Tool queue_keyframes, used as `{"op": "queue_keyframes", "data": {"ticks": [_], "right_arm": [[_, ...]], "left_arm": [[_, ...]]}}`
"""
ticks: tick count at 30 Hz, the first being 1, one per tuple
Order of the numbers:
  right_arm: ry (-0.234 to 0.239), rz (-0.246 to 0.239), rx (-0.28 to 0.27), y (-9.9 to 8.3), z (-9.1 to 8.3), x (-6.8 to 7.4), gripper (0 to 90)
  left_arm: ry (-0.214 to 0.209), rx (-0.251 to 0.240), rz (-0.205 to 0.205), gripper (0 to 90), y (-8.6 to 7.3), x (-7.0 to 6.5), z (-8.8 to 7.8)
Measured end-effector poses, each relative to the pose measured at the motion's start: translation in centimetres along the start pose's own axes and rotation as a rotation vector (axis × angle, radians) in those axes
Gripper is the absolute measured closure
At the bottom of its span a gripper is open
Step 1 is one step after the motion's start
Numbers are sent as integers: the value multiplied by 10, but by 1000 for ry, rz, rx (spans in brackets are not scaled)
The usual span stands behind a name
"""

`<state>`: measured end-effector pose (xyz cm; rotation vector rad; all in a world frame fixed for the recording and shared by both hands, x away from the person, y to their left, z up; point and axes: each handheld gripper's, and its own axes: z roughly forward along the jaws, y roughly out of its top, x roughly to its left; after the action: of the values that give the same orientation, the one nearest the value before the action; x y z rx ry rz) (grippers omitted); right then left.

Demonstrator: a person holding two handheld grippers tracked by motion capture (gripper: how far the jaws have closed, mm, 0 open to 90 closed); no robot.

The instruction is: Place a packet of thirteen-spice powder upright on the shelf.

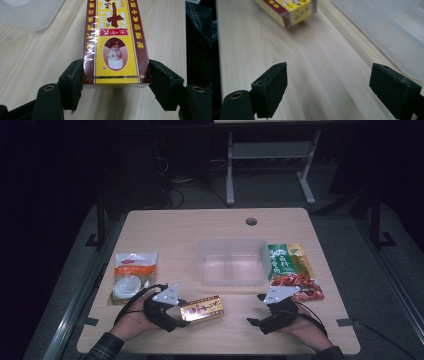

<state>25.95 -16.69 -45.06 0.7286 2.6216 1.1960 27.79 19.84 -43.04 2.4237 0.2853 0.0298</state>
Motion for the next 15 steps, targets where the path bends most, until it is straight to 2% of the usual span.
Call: {"op": "queue_keyframes", "data": {"ticks": [4, 8, 10, 12, 15], "right_arm": [[40, -16, -10, 2, -5, 2, 150], [58, -7, -11, 5, -7, 2, 214], [80, -16, -6, 7, -6, 1, 314], [96, -20, 2, 10, -5, 1, 381], [117, -35, -22, 15, -2, 2, 536]], "left_arm": [[-46, 9, 39, 324, 9, 0, 7], [-76, 20, 89, 323, 20, 1, 15], [-86, 28, 116, 323, 24, 2, 20], [-93, 38, 122, 323, 28, 1, 24], [-113, 41, 137, 323, 32, 2, 30]]}}
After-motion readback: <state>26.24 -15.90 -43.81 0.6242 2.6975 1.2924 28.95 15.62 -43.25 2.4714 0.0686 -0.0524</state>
